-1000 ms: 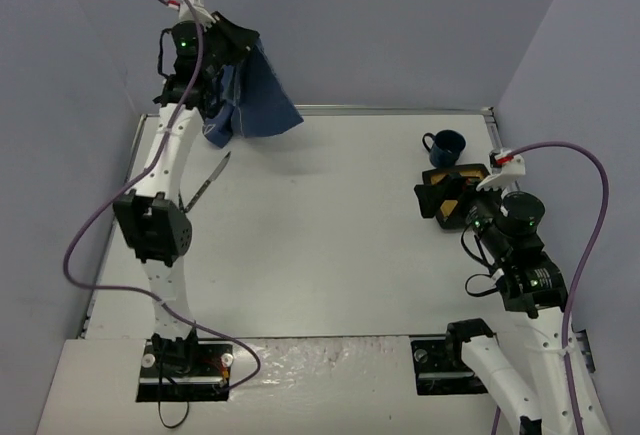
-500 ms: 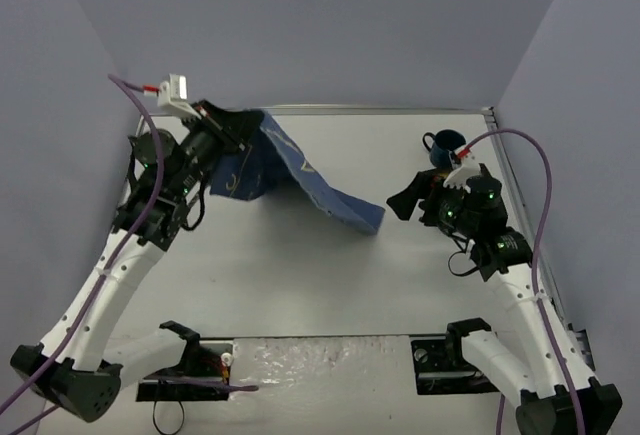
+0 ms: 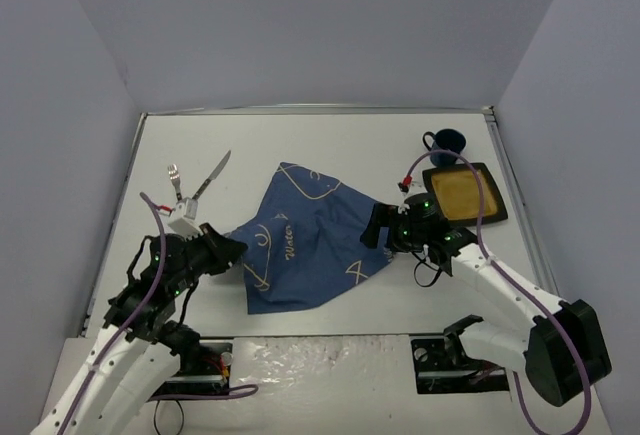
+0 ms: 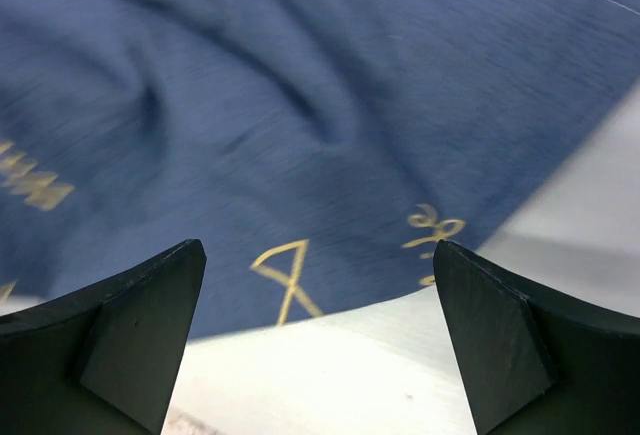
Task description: Set the dinner table for one person
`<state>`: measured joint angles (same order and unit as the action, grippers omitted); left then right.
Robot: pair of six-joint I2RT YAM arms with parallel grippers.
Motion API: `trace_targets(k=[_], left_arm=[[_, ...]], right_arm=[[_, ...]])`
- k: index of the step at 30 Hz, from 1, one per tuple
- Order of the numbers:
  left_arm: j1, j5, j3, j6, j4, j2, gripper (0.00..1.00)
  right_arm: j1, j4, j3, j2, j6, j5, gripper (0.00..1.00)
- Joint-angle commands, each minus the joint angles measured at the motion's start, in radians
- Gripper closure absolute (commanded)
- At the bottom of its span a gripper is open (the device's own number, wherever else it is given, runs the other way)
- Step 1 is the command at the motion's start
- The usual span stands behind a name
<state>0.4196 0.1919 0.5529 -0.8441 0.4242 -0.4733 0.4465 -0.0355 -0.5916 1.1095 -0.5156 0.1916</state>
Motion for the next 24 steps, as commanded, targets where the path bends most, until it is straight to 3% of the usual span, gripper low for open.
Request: trace_targets(k=[1,7,13,17,18,23,24], left_arm=[[0.008,0.066,-0.019,-0.097,0.197,0.100,1.00],[0.010,0.085,0.051,-0.038,0.320,0.162,1.00],[0.010,0.116,0.049,-0.028,0.294,0.104,1.00],[0.010,0.152,0.035,-0.030,0.271,0.062,1.00],[0.010,0.155,0.036,-0.029,0.271,0.057,1.00],[0.010,0.168,0.059,-0.011,0.290,0.027,1.00],[0.010,0.173,0.063,-0.006,0.293,0.023,1.00]], right_arm=[[0.003,0.089,-0.022,0.059,-0.048,-0.205,0.06],[-0.005,0.086,-0.061,0.154,-0.079,-0.430,0.11],[-0.013,0.110,-0.097,0.304,-0.088,-0.473,0.17],[-0.029,0.131,-0.137,0.418,-0.085,-0.480,0.29],[-0.035,0.138,-0.147,0.436,-0.079,-0.478,0.34],[-0.087,0.145,-0.305,0.602,0.032,-0.499,0.88],[-0.102,0.137,-0.350,0.627,0.052,-0.501,0.95]])
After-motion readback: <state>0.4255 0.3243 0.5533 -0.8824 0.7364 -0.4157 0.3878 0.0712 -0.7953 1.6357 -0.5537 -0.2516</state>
